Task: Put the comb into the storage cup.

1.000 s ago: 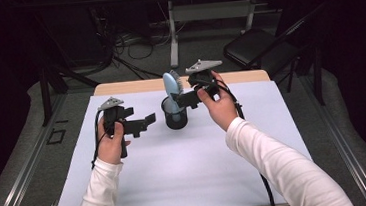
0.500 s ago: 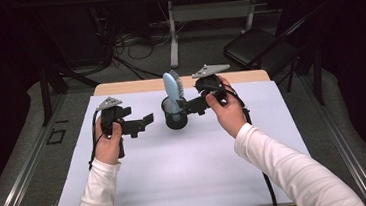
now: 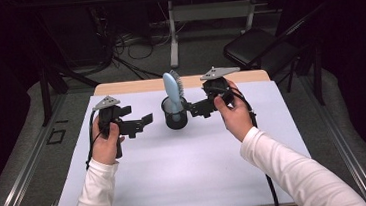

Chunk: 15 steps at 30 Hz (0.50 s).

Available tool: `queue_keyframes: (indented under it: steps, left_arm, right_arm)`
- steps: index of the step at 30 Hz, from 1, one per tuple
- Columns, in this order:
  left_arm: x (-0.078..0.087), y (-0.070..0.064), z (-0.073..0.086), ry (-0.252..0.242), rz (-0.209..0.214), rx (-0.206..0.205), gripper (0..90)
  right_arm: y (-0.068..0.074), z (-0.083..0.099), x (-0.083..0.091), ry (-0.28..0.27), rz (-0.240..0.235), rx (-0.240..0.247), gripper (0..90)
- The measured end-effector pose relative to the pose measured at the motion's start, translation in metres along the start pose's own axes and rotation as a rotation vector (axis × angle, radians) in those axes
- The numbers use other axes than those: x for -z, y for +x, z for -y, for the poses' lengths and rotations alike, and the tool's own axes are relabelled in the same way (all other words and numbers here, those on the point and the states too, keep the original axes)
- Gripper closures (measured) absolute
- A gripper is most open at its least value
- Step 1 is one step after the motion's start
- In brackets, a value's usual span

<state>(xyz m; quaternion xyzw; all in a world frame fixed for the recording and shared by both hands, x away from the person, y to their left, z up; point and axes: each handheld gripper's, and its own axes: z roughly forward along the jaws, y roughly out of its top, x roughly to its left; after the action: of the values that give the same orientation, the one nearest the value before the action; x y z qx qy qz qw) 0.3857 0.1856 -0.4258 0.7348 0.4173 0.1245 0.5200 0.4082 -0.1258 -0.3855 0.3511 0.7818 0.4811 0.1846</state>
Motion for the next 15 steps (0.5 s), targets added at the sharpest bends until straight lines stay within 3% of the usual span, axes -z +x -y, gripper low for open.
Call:
queue_keyframes:
  steps: [5, 15]
  left_arm:
    - [0.0, 0.0, -0.001, 0.009, -0.003, -0.007, 3.4]
    - [0.0, -0.001, -0.003, 0.021, 0.002, 0.001, 2.7]
  right_arm:
    - [0.002, 0.003, 0.005, 0.001, -0.022, 0.012, 0.6]
    - [0.001, 0.011, 0.015, 0.005, -0.038, -0.014, 0.0]
